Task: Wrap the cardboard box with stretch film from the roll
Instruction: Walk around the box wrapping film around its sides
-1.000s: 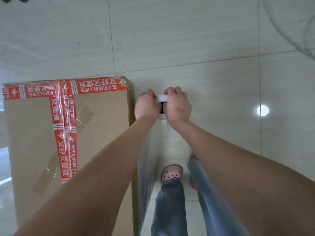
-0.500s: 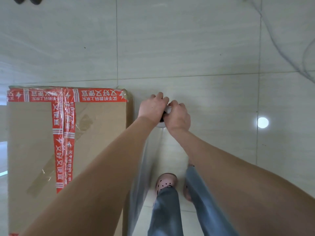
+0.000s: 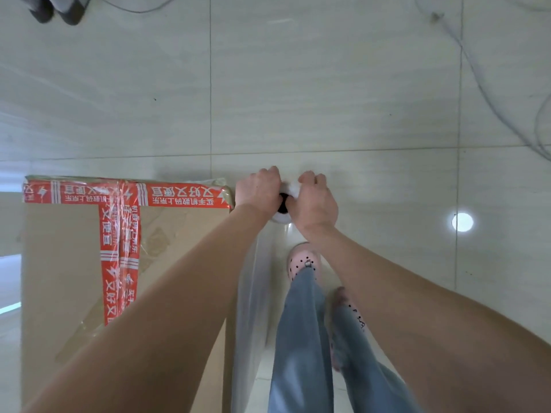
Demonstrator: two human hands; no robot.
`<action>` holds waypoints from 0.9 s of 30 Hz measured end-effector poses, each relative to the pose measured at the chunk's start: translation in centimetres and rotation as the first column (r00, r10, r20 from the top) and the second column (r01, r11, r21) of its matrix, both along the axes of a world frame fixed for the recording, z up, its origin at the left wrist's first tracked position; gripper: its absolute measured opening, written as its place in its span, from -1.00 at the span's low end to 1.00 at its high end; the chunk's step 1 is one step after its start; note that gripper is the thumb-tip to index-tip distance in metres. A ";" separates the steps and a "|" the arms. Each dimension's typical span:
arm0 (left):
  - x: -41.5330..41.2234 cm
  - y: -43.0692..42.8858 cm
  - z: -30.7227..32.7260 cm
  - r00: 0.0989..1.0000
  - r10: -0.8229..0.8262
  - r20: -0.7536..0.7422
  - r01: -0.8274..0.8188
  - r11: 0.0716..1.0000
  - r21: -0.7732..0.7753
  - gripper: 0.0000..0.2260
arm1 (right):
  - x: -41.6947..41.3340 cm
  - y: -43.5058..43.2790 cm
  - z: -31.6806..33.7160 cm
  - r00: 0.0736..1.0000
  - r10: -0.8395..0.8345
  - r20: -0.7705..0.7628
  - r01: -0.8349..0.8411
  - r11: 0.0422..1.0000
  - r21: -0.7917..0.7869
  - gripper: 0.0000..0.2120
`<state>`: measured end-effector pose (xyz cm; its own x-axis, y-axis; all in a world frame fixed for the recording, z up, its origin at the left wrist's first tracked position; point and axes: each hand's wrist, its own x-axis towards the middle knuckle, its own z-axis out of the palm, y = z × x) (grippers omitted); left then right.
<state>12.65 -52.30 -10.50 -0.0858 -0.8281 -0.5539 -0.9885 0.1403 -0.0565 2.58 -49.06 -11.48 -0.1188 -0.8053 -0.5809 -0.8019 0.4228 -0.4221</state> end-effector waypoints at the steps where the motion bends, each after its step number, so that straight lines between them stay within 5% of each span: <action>1: -0.2 -0.3 0.2 0.999 -0.038 -0.009 0.038 0.999 0.009 -0.79 | 0.2 0.1 0.0 0.995 -0.090 0.031 0.088 0.995 0.054 -0.67; 5: -1.1 -0.8 0.3 0.957 -0.283 -0.062 0.287 0.956 0.056 -0.74 | 0.6 -0.1 0.1 0.981 -0.188 0.050 0.181 0.977 0.110 -0.79; 9: -0.6 -2.3 -0.2 0.942 -0.329 -0.066 0.332 0.942 0.054 -0.79 | 0.7 -1.3 0.0 0.997 -0.080 -0.024 0.081 0.995 0.052 -0.87; 16: 2.5 -4.9 -0.4 0.989 0.086 -0.122 -0.077 0.994 0.081 -0.88 | 3.1 -4.4 0.2 0.992 0.112 -0.052 -0.116 0.990 -0.085 -0.76; 21: 6.0 -6.7 -0.3 0.887 0.458 -0.061 -0.447 0.884 0.139 -0.82 | 4.8 -6.0 -0.2 0.976 -0.203 0.079 0.187 0.968 0.167 -0.60; 24: 6.9 -7.6 -0.3 0.887 0.460 -0.044 -0.445 0.875 0.191 -0.80 | 5.6 -7.1 -0.6 0.924 -0.350 0.155 0.282 0.896 0.344 -0.56; 27: 6.7 -8.0 -0.6 0.930 0.356 -0.093 -0.329 0.917 0.228 -0.72 | 6.2 -7.3 -1.2 0.895 -0.400 0.197 0.319 0.883 0.344 -0.66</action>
<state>19.39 -60.26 -11.13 0.1002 -0.6891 -0.7177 -0.9745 -0.2136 0.0690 8.74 -56.34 -12.69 -0.1820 -0.5210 -0.8339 -0.4514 0.7977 -0.3999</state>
